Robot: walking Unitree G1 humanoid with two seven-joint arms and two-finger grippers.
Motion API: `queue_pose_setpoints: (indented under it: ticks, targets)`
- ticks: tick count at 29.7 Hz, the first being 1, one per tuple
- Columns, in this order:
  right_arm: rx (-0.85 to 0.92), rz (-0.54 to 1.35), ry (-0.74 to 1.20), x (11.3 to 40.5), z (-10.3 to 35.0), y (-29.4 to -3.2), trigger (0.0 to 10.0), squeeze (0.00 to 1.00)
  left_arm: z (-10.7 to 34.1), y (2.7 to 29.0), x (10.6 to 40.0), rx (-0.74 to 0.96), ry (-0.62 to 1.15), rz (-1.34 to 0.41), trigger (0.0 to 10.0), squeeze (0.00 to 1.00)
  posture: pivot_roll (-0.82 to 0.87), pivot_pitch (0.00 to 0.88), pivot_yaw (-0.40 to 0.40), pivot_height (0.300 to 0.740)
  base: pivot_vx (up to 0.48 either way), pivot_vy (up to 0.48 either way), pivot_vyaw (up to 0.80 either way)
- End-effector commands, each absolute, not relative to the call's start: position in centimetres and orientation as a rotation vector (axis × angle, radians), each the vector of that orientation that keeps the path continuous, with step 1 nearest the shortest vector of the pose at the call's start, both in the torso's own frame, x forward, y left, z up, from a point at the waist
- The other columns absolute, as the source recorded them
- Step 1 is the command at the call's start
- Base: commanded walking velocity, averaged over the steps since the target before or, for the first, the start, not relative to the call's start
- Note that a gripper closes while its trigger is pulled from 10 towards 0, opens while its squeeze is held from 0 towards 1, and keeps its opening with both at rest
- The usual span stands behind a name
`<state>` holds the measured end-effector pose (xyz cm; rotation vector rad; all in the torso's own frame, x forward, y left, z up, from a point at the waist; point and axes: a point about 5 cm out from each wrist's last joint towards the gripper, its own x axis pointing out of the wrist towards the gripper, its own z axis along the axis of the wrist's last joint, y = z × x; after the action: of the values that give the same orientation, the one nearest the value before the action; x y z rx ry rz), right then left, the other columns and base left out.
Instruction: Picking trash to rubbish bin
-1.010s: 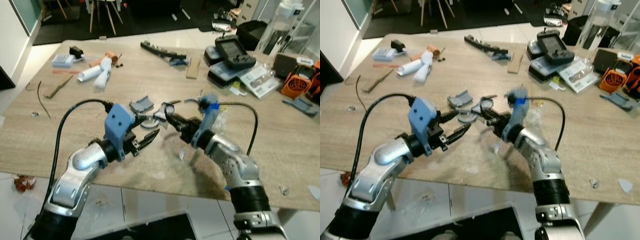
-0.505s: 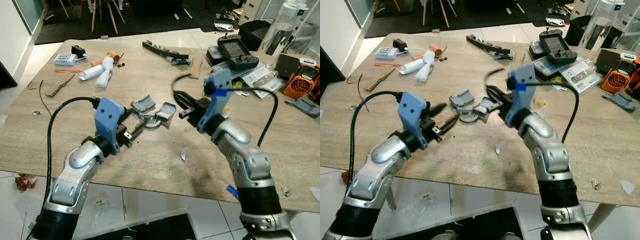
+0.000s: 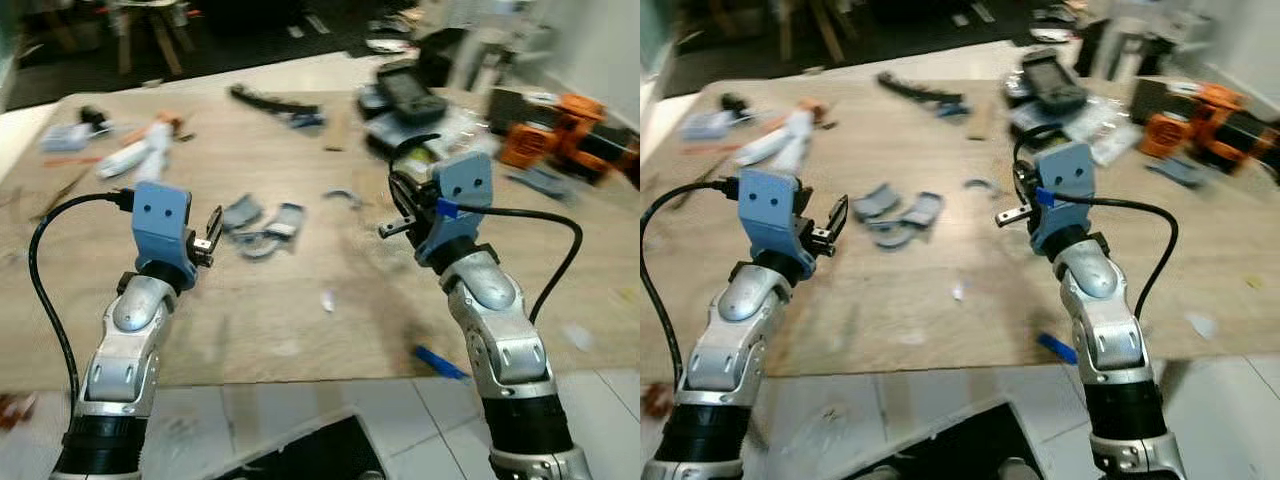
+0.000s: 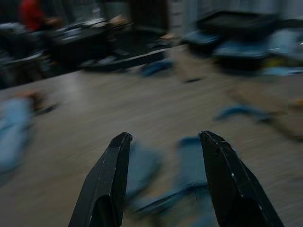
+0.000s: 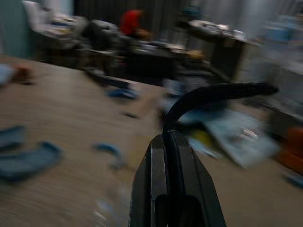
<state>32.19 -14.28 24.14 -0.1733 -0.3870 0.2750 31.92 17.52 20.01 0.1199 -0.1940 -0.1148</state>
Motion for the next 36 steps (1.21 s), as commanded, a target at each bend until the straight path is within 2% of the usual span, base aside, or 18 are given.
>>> queue_pose_setpoints:
  ticks: [1,36]
  targets:
    - [-0.169,0.265,-0.402,31.9,24.0,-14.3,10.0,0.0,19.8,17.2,31.9,0.125,-0.194,-0.113,10.0,0.0,-0.02,0.174,0.03,0.74,0.0,0.0,-0.8]
    - [-0.147,0.252,-0.347,31.6,21.3,-13.4,10.0,0.0,19.4,16.6,31.9,0.136,-0.193,-0.107,10.0,0.0,-0.02,0.163,0.018,0.74,0.0,0.0,-0.8]
